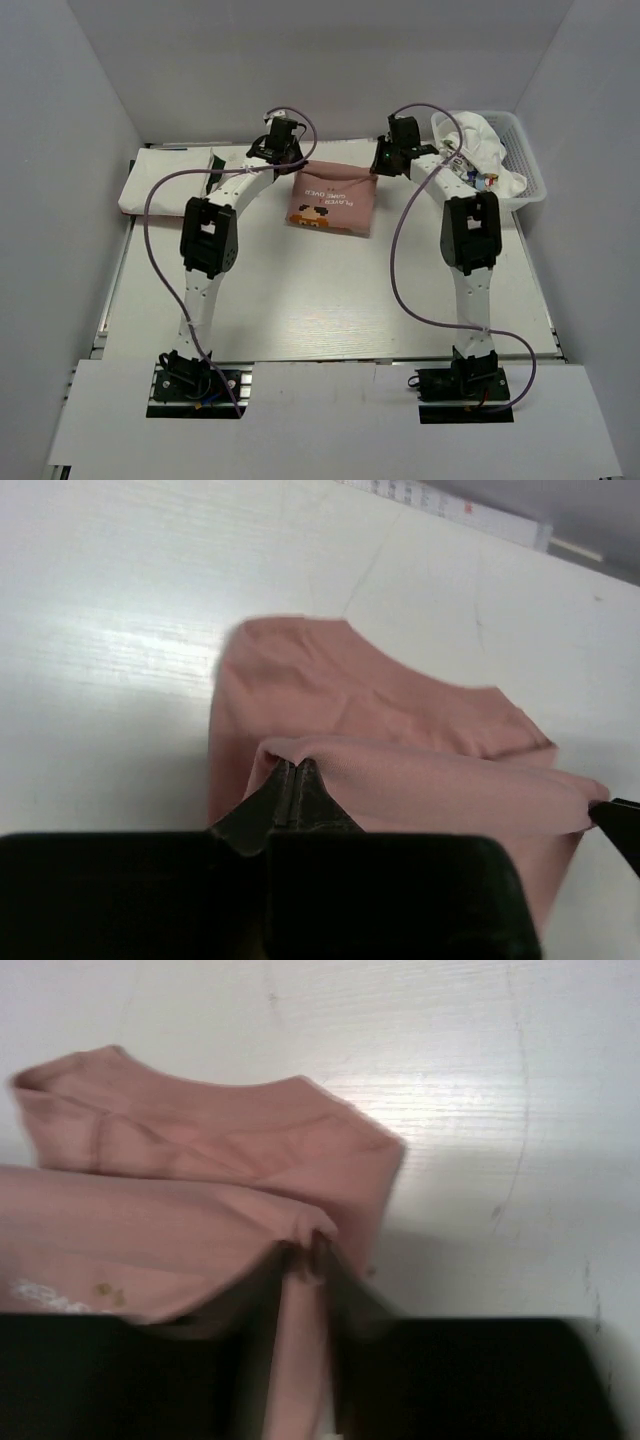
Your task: Fold and stack the t-shirts
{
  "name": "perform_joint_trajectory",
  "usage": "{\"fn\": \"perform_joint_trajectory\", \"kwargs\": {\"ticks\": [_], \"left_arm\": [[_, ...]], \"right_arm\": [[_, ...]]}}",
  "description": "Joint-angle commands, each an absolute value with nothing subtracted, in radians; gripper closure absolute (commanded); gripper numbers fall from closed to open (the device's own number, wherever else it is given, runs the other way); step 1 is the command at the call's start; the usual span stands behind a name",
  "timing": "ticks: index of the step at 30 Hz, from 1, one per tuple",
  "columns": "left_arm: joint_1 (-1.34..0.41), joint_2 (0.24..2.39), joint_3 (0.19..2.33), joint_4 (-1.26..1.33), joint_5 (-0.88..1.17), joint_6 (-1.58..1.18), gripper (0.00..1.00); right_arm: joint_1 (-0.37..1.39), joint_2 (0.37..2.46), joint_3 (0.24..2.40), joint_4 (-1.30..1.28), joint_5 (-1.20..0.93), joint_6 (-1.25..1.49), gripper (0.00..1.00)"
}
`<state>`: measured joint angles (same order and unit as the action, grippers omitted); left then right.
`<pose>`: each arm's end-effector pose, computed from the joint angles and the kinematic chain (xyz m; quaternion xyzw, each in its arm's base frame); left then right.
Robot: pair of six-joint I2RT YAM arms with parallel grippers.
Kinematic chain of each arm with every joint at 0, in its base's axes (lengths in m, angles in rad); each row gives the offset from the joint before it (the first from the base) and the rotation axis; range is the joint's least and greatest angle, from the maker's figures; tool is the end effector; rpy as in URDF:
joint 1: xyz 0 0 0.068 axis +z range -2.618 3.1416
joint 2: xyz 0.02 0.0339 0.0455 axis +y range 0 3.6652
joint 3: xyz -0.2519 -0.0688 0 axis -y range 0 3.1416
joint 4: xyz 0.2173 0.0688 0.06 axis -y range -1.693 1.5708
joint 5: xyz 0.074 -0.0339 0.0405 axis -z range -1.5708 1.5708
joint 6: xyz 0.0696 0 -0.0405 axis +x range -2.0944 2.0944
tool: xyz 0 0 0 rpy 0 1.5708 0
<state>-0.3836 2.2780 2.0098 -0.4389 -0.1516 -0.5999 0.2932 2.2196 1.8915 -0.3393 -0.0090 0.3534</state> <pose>0.4840 -0.1840 0.2125 -0.1293 0.8969 -0.1364 0.4004 0.4881 0.1480 0.2121 0.0251 0.8994 0.1425 0.4126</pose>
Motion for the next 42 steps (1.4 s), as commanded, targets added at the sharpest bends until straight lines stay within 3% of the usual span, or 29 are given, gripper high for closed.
{"fn": "perform_joint_trajectory", "kwargs": {"ticks": [1,2,4,5,6,9,13,23,25,30,33,40,42], "left_arm": [[-0.344,2.365,2.162,-0.35,-0.163,-0.569,1.0],[-0.344,2.443,2.275,-0.363,-0.163,-0.569,0.88],[-0.334,2.488,2.398,-0.425,-0.143,-0.569,0.35],[-0.334,2.467,2.399,-0.431,-0.143,-0.569,0.01],[-0.325,2.435,2.303,-0.399,-0.132,-0.557,0.0],[-0.325,2.32,2.095,-0.284,-0.106,-0.548,0.0],[-0.347,2.214,2.025,-0.324,-0.074,-0.506,0.0],[-0.336,2.27,2.085,-0.56,0.02,-0.431,0.0],[-0.336,2.255,2.011,-0.56,0.02,-0.364,0.0],[-0.336,2.281,1.987,-0.563,0.118,-0.27,0.0],[-0.336,2.347,2.075,-0.636,0.118,-0.244,0.0],[-0.348,2.494,2.194,-0.689,0.094,-0.253,0.1],[-0.357,2.503,2.194,-0.701,0.081,-0.244,0.21]], "right_arm": [[0.247,2.34,2.041,-0.224,-0.03,0.305,0.63],[0.242,2.368,2.077,-0.216,-0.031,0.293,0.53],[0.245,2.411,2.181,-0.238,-0.044,0.27,0.26],[0.247,2.401,2.195,-0.25,-0.058,0.221,0.17],[0.252,2.366,2.174,-0.239,-0.069,0.206,0.1],[0.262,2.227,1.995,-0.166,-0.041,0.196,0.1],[0.291,2.065,1.763,-0.112,-0.174,0.213,0.1],[0.334,1.982,1.531,-0.012,-0.356,0.295,0.1],[0.342,1.988,1.51,0.021,-0.428,0.288,0.1],[0.345,2.005,1.496,0.005,-0.41,0.296,0.1],[0.344,1.974,1.457,0.023,-0.4,0.302,0.1],[0.342,1.879,1.375,0.018,-0.345,0.279,0.1],[0.339,1.842,1.339,0.024,-0.319,0.278,0.1]]}}
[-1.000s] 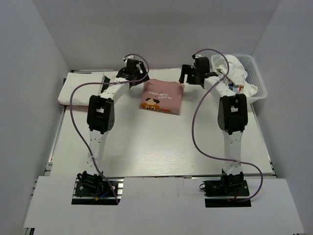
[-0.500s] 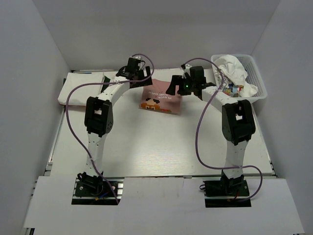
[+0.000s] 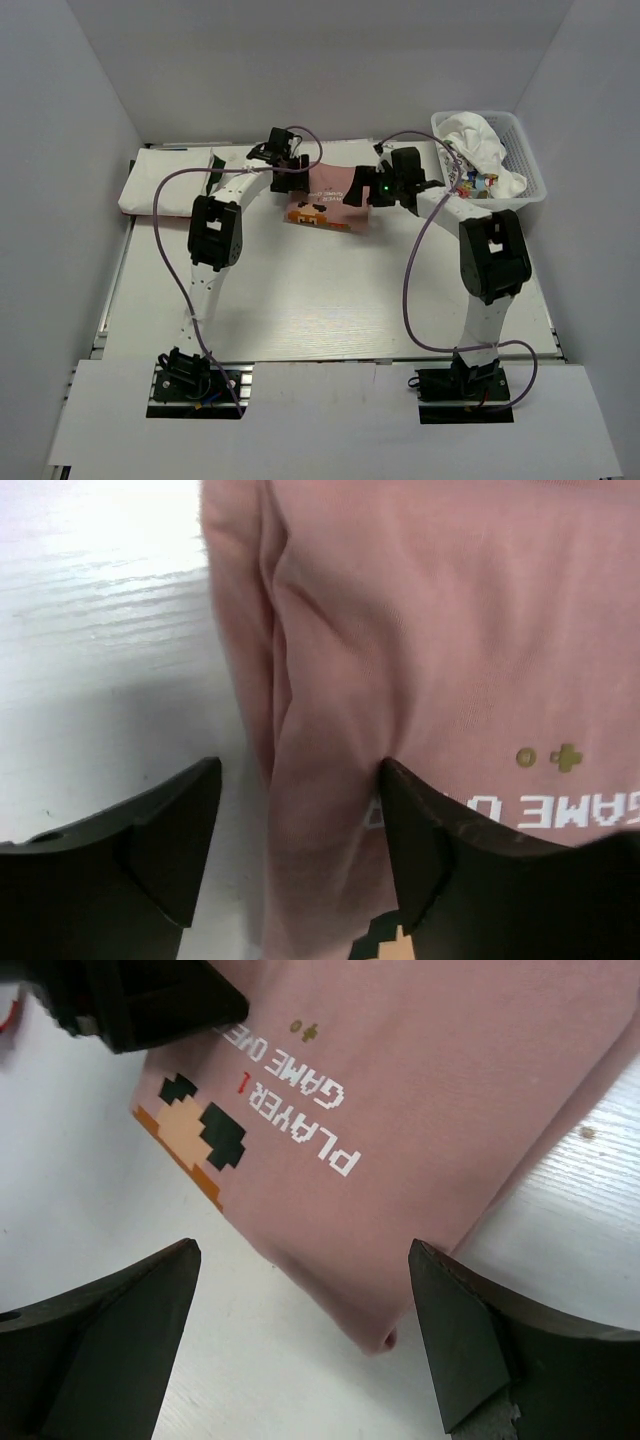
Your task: Fold and stack the t-shirts
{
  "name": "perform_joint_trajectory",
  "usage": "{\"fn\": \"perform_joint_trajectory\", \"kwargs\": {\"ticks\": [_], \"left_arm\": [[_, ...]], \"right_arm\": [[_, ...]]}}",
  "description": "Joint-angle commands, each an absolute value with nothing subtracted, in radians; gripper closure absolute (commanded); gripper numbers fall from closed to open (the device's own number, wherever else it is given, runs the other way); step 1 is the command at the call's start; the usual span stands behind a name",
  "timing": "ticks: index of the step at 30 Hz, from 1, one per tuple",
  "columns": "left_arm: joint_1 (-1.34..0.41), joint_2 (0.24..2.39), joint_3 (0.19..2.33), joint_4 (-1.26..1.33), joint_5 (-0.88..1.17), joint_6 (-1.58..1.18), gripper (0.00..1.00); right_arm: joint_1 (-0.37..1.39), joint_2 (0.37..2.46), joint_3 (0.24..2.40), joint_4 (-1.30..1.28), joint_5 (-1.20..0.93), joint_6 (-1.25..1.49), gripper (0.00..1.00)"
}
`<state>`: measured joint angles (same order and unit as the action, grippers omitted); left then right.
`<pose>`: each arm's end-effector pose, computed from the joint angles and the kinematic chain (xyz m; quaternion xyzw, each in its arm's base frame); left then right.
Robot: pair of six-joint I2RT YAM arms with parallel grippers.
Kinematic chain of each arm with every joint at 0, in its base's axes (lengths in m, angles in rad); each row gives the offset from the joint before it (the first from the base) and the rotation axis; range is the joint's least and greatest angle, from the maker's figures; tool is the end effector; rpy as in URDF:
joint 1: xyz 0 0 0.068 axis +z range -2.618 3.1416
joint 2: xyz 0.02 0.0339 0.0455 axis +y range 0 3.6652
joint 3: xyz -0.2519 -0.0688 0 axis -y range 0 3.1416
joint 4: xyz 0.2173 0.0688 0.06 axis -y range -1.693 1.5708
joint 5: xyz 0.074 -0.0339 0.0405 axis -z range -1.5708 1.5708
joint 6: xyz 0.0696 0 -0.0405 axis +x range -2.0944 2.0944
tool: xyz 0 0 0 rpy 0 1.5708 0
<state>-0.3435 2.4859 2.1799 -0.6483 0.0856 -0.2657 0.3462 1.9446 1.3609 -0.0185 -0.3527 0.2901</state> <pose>0.4950 -0.1834 0.1419 0.0500 0.9508 -0.1298 0.2769 0.4068 0.1723 0.1994 -0.1061 0.8686 0.2909 0.3868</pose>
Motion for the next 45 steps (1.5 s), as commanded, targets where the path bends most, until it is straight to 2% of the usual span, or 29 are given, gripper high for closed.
{"fn": "perform_joint_trajectory", "kwargs": {"ticks": [1,4,7,8,9,10,13,14,16,18,22,29,36,45], "left_arm": [[-0.367,2.513,2.181,-0.701,0.081,-0.244,0.27],[-0.385,2.513,2.135,-0.692,0.048,-0.221,0.42],[-0.394,2.54,2.135,-0.718,0.026,-0.212,0.64],[-0.394,2.552,2.164,-0.718,0.002,-0.212,0.73],[-0.394,2.566,2.186,-0.736,-0.011,-0.212,0.97],[-0.394,2.589,2.204,-0.736,-0.029,-0.212,1.0],[-0.394,2.564,2.256,-0.772,-0.176,-0.18,1.0],[-0.394,2.536,2.256,-0.781,-0.286,-0.158,1.0],[-0.394,2.452,2.189,-0.746,-0.445,-0.093,1.0],[-0.394,2.283,2.018,-0.604,-0.509,-0.032,1.0],[-0.362,2.094,1.869,-0.517,-0.451,0.093,1.0],[-0.324,1.947,1.763,-0.466,-0.577,0.253,1.0],[-0.244,1.887,1.741,-0.456,-0.532,0.343,1.0],[-0.181,1.804,1.848,-0.527,-0.425,0.408,1.0]], "right_arm": [[0.339,1.835,1.33,0.025,-0.31,0.276,0.1],[0.334,1.801,1.295,0.031,-0.252,0.284,0.1],[0.336,1.766,1.258,0.052,-0.221,0.293,0.1],[0.336,1.764,1.24,0.06,-0.213,0.296,0.1],[0.333,1.756,1.235,0.063,-0.21,0.296,0.1],[0.333,1.761,1.23,0.063,-0.204,0.295,0.1],[0.328,1.727,1.203,0.064,-0.164,0.282,0.1],[0.328,1.724,1.18,0.067,-0.154,0.275,0.1],[0.33,1.707,1.161,0.071,-0.07,0.262,0.1],[0.336,1.694,1.129,0.067,-0.035,0.268,0.1],[0.33,1.631,1.034,0.113,0.063,0.278,0.1],[0.331,1.528,0.95,0.133,0.118,0.284,0.1],[0.33,1.45,0.91,0.138,0.124,0.276,0.1],[0.336,1.414,0.881,0.166,0.12,0.276,0.1]]}}
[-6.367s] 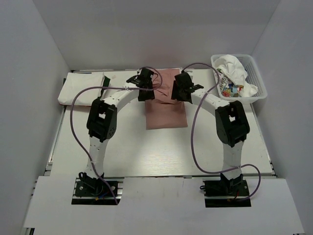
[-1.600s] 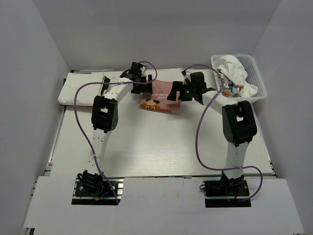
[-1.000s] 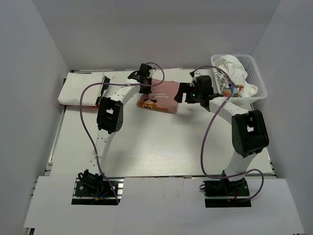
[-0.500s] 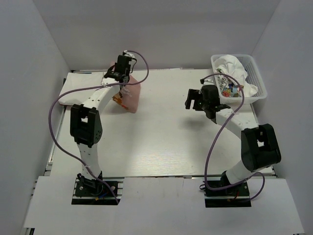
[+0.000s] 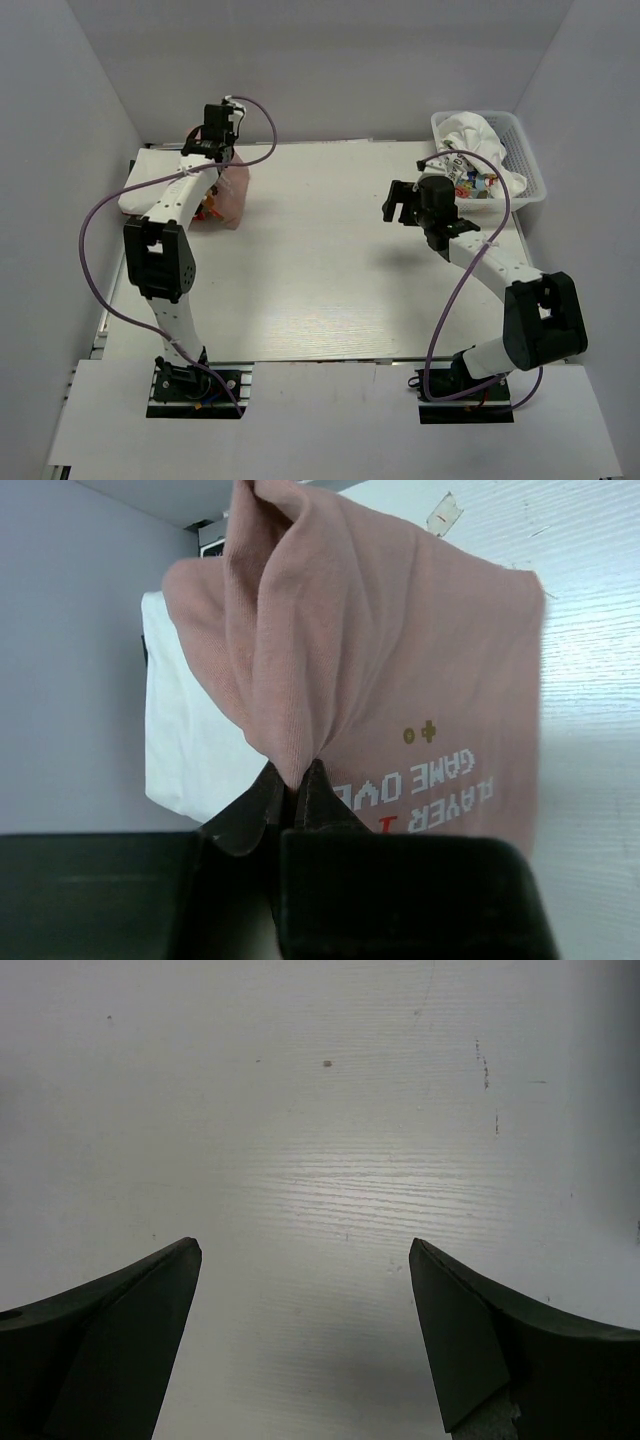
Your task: Fold and stack the t-shirts
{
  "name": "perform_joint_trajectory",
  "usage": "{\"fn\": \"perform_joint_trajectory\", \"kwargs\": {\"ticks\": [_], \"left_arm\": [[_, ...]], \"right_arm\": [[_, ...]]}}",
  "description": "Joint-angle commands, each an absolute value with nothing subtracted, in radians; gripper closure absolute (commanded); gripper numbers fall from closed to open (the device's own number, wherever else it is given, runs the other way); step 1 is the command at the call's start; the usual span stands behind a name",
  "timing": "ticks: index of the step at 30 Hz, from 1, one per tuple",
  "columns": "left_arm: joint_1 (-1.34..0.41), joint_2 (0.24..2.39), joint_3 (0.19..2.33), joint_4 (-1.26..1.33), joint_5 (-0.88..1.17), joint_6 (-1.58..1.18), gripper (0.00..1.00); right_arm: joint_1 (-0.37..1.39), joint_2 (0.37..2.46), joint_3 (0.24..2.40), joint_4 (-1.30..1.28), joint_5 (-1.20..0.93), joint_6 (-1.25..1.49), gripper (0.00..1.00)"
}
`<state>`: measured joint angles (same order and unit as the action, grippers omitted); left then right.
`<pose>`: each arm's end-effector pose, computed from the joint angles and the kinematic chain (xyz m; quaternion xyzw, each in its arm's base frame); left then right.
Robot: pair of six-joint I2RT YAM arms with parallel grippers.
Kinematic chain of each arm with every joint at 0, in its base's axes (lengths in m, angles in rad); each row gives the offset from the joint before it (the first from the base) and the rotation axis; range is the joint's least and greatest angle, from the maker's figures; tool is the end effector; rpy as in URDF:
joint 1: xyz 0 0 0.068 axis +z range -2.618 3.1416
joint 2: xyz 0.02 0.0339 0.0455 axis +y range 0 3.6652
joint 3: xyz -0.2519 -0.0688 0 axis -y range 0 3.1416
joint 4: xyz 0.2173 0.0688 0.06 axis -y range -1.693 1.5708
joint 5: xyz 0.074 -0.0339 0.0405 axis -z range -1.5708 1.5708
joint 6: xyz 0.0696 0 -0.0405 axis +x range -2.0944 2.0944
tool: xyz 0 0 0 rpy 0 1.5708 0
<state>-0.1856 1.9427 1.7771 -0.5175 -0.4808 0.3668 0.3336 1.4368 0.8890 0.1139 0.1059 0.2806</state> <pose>0.4394 -0.0497 0.2859 0.1408 0.8718 0.2519 0.3959 0.3171 0.1021 0.2410 0.0062 0.8420 0.1200 0.5259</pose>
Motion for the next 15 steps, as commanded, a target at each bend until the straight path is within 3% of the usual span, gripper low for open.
{"fn": "perform_joint_trajectory", "kwargs": {"ticks": [1,15], "left_arm": [[-0.181,1.795,1.848,-0.528,-0.413,0.408,1.0],[-0.14,1.761,1.948,-0.623,-0.423,0.377,1.0]], "right_arm": [[0.333,1.416,0.881,0.164,0.117,0.278,0.1],[0.33,1.463,0.908,0.141,0.091,0.29,0.1]]}}
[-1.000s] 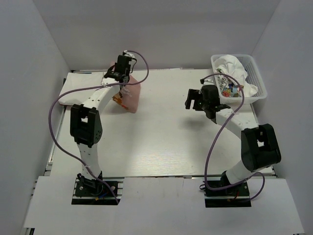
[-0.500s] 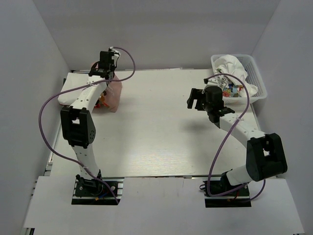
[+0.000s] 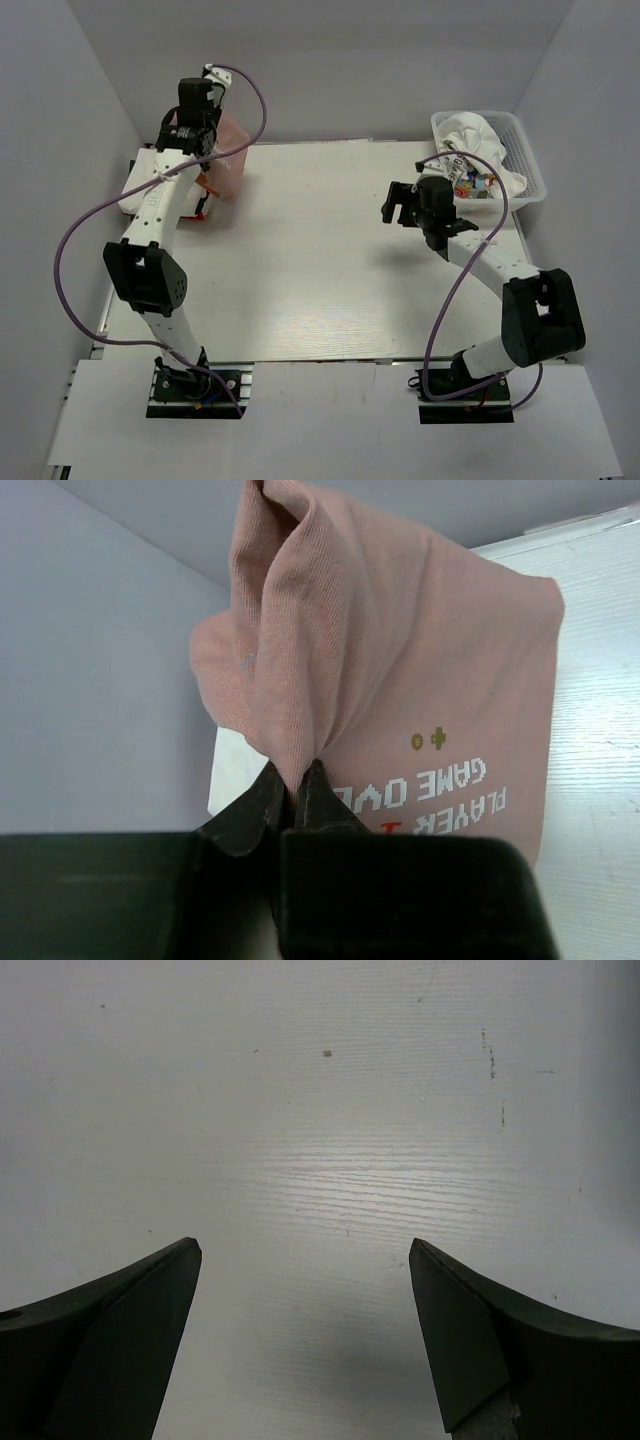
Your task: Fold and stack the t-shirts
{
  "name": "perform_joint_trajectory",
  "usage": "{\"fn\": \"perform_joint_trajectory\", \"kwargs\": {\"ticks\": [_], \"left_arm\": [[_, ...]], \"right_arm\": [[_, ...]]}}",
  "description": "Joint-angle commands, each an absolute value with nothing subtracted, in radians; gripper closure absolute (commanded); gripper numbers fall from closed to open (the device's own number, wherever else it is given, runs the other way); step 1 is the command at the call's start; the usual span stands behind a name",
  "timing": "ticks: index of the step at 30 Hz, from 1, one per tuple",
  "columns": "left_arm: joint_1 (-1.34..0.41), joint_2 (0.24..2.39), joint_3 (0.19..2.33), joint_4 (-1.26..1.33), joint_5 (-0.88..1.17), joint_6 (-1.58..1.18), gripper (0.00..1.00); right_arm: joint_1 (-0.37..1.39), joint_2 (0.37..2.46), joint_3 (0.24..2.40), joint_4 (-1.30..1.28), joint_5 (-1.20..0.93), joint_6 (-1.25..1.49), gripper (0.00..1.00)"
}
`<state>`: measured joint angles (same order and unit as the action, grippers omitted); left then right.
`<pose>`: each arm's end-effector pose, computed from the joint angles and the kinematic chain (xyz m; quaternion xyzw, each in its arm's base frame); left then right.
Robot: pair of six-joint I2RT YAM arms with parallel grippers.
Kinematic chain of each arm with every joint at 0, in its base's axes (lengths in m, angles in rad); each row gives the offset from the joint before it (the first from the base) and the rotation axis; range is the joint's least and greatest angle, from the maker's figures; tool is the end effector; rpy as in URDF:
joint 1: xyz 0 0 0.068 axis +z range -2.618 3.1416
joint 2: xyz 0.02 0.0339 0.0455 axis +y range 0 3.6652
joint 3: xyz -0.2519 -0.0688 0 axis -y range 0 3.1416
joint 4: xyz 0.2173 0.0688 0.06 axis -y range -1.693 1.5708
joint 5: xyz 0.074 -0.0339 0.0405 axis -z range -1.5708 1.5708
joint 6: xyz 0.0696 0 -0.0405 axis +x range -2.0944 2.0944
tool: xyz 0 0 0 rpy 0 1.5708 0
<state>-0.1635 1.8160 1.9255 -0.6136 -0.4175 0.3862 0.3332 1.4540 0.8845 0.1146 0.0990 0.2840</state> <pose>0.4102 -0.0391 0.3748 0.1272 0.8394 0.2326 0.4745 0.3185 0.1030 0.2341 0.0053 0.8477 0.1206 0.5166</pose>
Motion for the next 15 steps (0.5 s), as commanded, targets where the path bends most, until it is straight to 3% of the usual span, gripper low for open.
{"fn": "perform_joint_trajectory", "kwargs": {"ticks": [1,15], "left_arm": [[-0.129,1.761,1.948,-0.611,-0.423,0.377,1.0],[0.052,2.043,2.045,-0.525,-0.445,0.402,1.0]], "right_arm": [[0.333,1.463,0.91,0.137,0.094,0.29,0.1],[0.331,1.54,0.98,0.08,0.121,0.284,0.1]]}}
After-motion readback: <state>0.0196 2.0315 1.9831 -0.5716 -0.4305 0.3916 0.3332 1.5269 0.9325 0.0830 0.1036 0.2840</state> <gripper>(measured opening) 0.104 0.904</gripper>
